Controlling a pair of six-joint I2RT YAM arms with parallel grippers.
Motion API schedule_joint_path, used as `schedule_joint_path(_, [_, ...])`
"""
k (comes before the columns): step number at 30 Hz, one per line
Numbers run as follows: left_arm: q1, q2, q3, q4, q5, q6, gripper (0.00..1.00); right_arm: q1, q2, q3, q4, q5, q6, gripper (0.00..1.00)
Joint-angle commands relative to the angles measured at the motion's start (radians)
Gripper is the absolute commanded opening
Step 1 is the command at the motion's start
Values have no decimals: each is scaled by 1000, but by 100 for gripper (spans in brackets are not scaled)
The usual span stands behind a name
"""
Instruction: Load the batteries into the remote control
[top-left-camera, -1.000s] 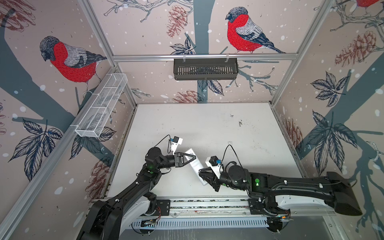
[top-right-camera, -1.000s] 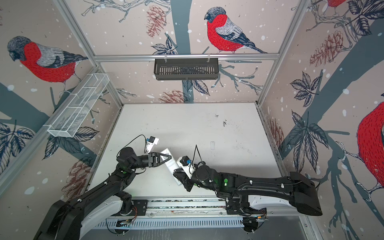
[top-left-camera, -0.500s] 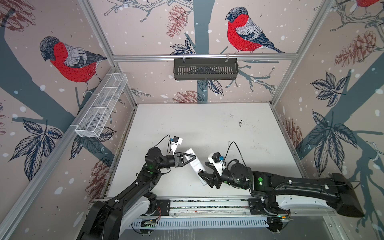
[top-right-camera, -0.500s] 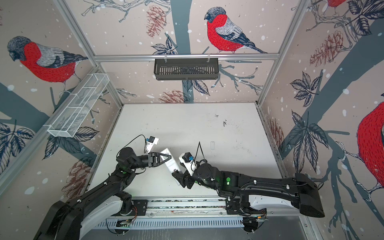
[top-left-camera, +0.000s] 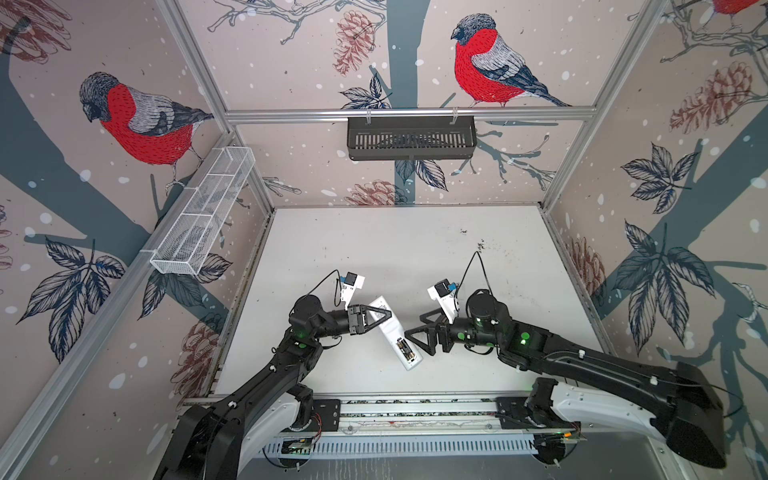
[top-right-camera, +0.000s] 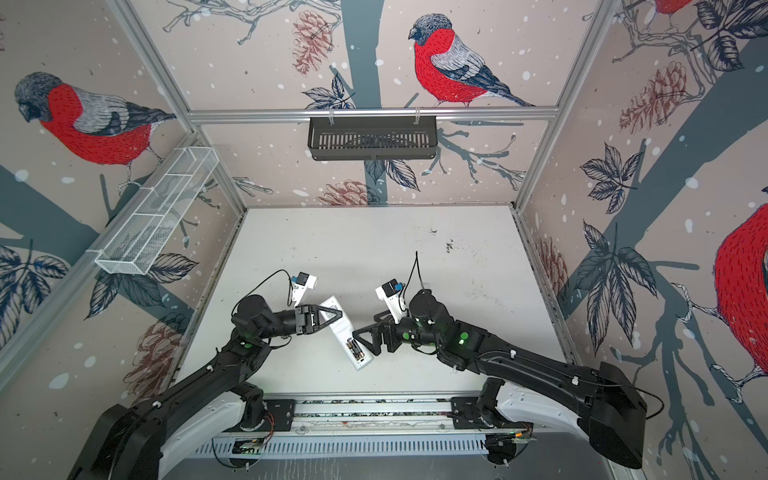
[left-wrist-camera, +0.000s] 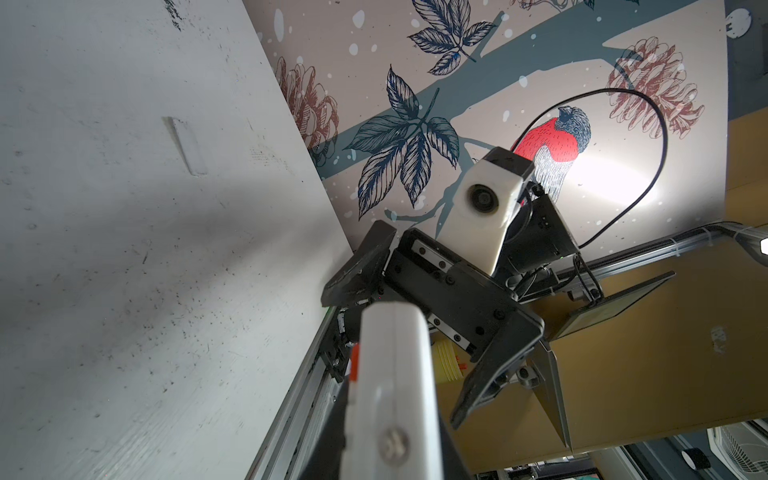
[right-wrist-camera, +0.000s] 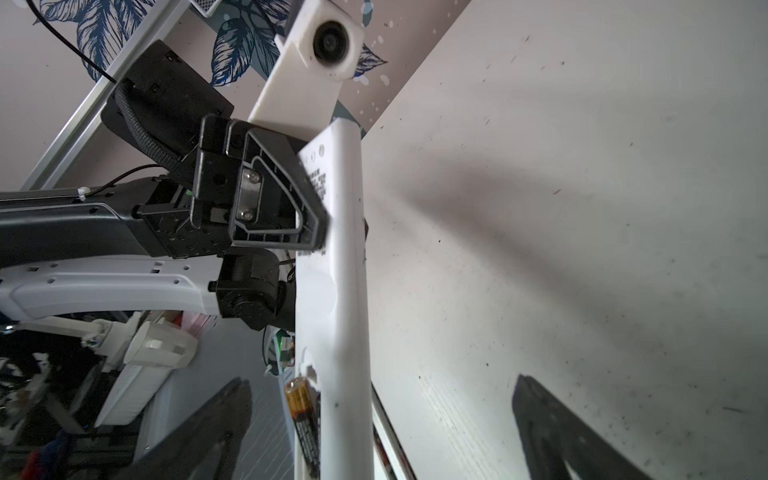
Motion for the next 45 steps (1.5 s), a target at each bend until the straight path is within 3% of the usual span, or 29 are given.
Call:
schedule_joint_path(1, [0,-5,0,26,-7,24,0,-8,42,-4,67,-145,71,100])
schedule_joint_path(8, [0,-8,0,22,-9,29,0,-9,129,-7,130,-178,99,99])
schedule_joint_path(27, [0,-25,0,11,-13,33,0,-39,179,-96,170,-178,124,95])
schedule_joint_path(33, [0,-27,0,10,-15,33,0,-25,183,-91,76,-122,66,94])
schedule_joint_path(39, [0,-23,0,11,-15,33,0,26,227,-21,-103,7,-18,90])
schedule_joint_path(45, [0,-23,1,8,-15,34,0,34,275,-10,-97,-6,-35,86])
